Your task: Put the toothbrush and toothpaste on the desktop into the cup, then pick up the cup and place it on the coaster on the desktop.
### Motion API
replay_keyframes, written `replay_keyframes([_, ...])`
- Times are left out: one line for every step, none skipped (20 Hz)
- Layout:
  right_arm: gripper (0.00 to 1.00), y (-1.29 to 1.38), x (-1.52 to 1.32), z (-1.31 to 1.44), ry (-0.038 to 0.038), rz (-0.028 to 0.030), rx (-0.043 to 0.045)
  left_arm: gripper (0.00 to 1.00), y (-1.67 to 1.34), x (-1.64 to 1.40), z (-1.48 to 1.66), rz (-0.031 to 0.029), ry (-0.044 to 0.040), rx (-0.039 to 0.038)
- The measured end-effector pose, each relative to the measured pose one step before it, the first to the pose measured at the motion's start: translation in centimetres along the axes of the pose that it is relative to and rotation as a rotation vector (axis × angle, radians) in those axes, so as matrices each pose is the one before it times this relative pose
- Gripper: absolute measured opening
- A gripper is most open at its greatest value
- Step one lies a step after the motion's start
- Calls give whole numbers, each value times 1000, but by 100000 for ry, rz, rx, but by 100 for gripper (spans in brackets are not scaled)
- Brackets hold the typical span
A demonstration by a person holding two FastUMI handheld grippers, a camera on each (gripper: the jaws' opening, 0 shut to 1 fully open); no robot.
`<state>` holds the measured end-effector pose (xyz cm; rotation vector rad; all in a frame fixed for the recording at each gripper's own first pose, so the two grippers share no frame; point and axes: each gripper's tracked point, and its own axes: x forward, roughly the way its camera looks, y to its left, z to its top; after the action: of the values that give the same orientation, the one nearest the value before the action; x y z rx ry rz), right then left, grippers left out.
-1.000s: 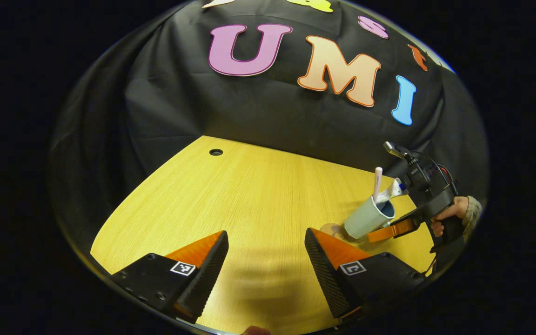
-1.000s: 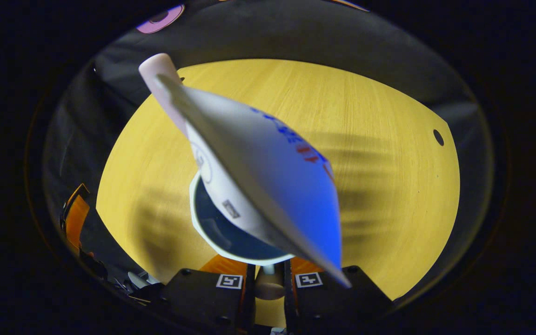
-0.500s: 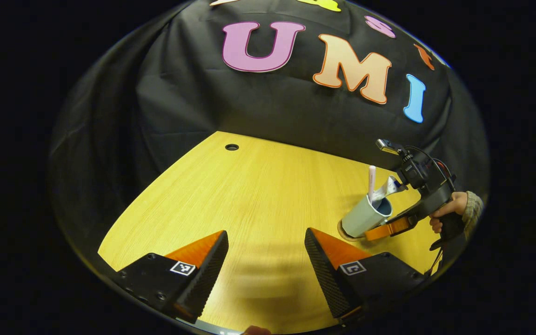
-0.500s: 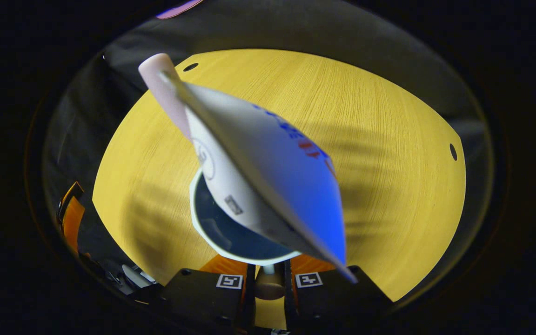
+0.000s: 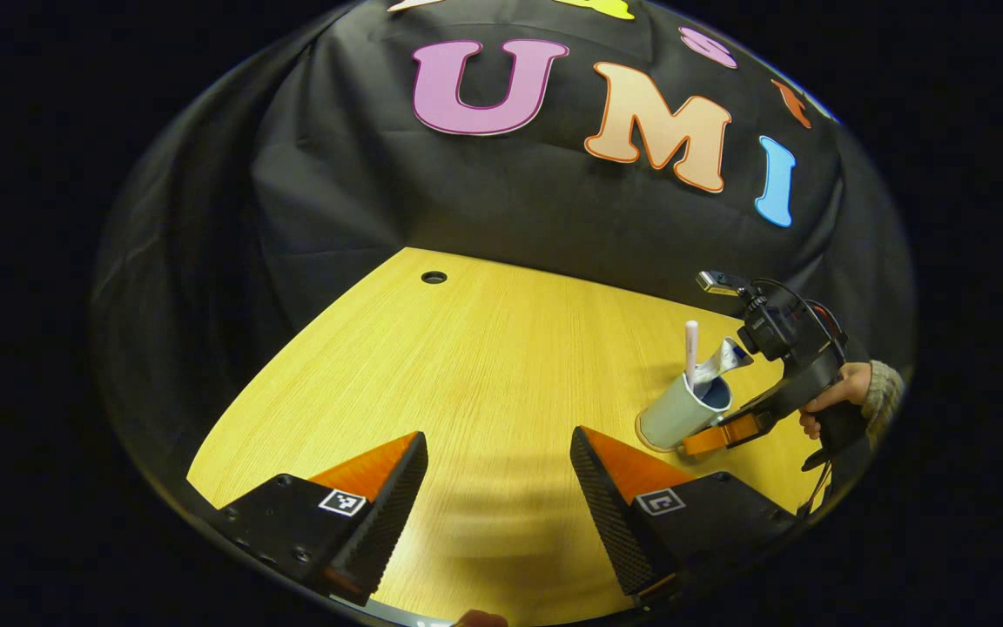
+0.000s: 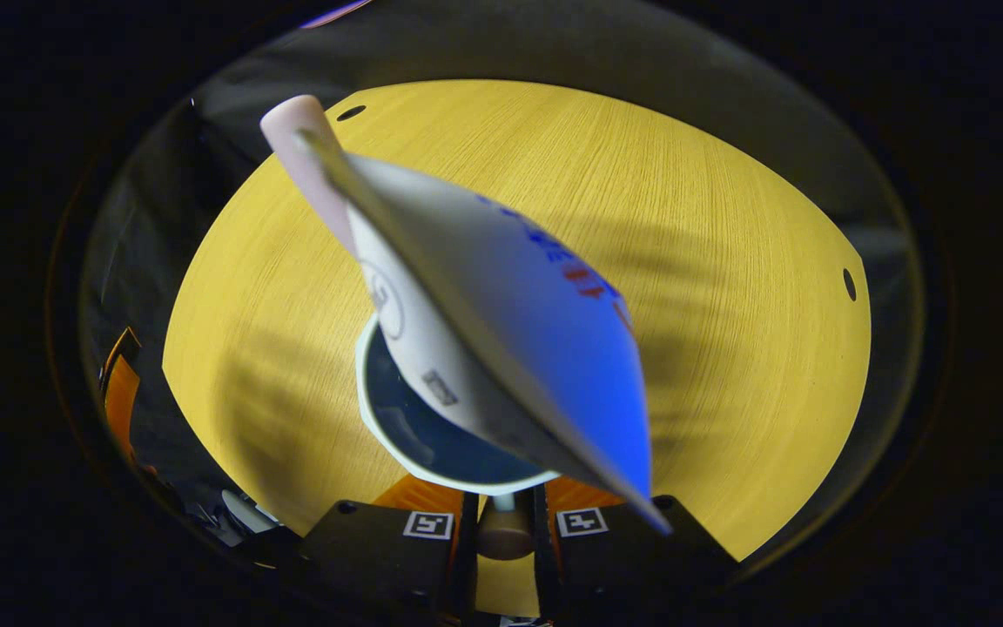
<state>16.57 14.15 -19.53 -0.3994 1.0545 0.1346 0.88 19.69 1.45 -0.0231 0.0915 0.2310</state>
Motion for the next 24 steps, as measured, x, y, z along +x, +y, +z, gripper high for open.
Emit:
replay_keyframes([31,387,-554,-214,-1154,1950,1239,95,-178,-41,97,-286,-482,-80])
replay_keyframes([29,219,-408,255,-1693,1209,293,95,-172,-12,-46,-226,1,-102])
replay_keyframes([39,-188,-48,134,-1384,461,93,95,-68,-69,-43,193,57,-45])
replay_keyframes([39,164,-483,325,-2199,2153,658,96,-55,58,29,102,-220,-72])
replay_keyframes([47,376,-510,118,-2124,1726,1248,95,-135,-23,-18,-107,474,-116])
replay_keyframes([51,231,-915,527,-3836,1889,968,96,-96,-32,-42,133,396,-192])
replay_keyframes([70,-33,-855,455,-4139,785,530,95,-137,18,35,134,158,-259])
replay_keyframes([79,-338,-1042,568,-5052,-253,4,95,-239,-60,170,168,-359,-170])
replay_keyframes([99,-656,-1082,577,-5526,-918,-271,95,-315,-100,38,71,-364,81])
replay_keyframes([100,-528,-1147,320,-4722,-1186,-280,96,-396,-92,222,54,-489,116])
replay_keyframes([95,-368,-1054,271,-5056,-500,594,96,-455,-104,183,-149,-630,104])
replay_keyframes([96,-237,-1145,259,-5245,843,1333,96,-550,-30,113,-230,-592,24])
replay_keyframes([100,-119,-1156,344,-5457,1132,2123,96,-489,-78,26,2,-202,195])
replay_keyframes([96,-227,-1157,287,-5508,1082,2657,96,-344,7,99,714,-414,479])
replay_keyframes([99,-156,-1260,78,-4959,1095,2170,95,-381,-89,17,531,-337,747])
replay_keyframes([99,-403,-1229,-13,-4004,-145,1871,96,-490,100,21,114,-33,648])
replay_keyframes([99,-493,-1106,-162,-3308,-337,1713,95,-469,-125,-48,-328,-156,429])
replay_keyframes([99,-370,-909,-140,-2515,-272,1787,95,-504,23,63,-374,-39,209])
replay_keyframes([99,-568,-891,-307,-2339,-926,1710,95,-444,-69,-21,-646,-2,193])
replay_keyframes([99,-734,-803,52,-3206,-1973,1900,96,-460,-48,35,-616,-216,275])
replay_keyframes([95,-575,-799,55,-3002,-1825,2534,96,-451,-71,-47,-782,26,521])
replay_keyframes([99,-702,-631,-272,-1705,-1641,2009,96,-516,83,-23,-889,245,637])
replay_keyframes([95,-586,-115,-564,-1038,-1967,2289,96,-483,50,-91,-1054,307,787])
replay_keyframes([99,-402,-194,-258,-1019,-825,2714,96,-405,71,91,-851,96,831])
